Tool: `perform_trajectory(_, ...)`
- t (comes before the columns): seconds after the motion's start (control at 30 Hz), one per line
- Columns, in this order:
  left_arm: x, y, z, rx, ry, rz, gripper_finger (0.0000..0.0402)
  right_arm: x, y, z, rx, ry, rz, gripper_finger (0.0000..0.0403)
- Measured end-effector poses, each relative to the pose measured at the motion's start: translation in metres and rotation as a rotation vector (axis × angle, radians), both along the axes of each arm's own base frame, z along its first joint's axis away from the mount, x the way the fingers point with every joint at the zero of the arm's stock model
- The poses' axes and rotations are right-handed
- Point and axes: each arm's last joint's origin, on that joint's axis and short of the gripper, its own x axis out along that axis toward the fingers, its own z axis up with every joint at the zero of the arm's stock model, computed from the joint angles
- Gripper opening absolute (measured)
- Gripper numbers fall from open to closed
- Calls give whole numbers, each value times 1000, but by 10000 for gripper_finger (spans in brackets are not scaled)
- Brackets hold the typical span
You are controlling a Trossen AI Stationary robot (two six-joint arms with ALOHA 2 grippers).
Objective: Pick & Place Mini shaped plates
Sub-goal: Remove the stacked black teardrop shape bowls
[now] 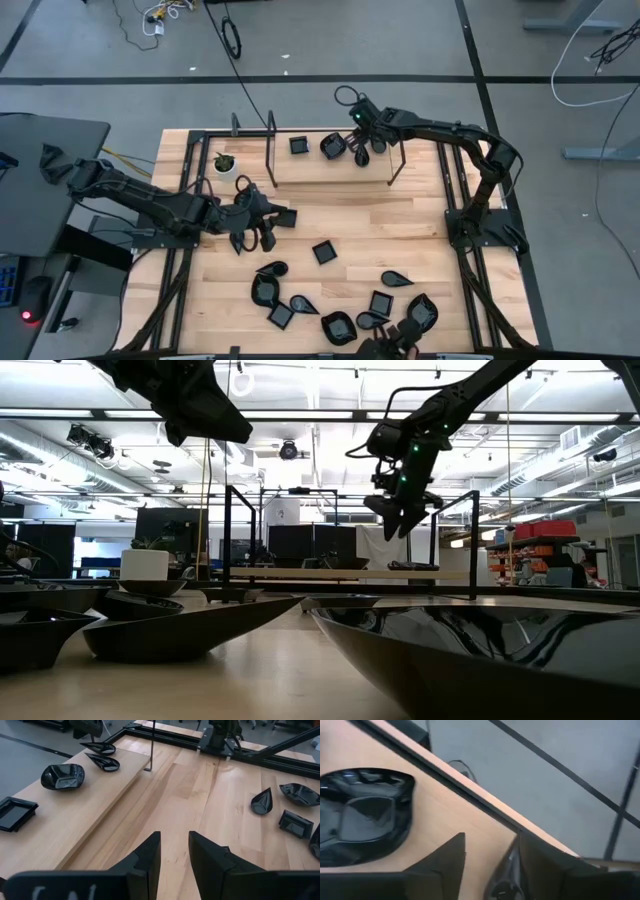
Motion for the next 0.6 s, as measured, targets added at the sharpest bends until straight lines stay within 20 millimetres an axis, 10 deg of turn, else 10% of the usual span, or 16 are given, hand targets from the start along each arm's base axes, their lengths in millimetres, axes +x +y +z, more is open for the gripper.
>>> perform_trajectory(0.33,0,0,0,1,1,-1,105,31,55,14,-115,59,263,188)
perform_trajectory(0.6,0,0,0,2,4,-2,105,-8,92,71,-199,70,144,149)
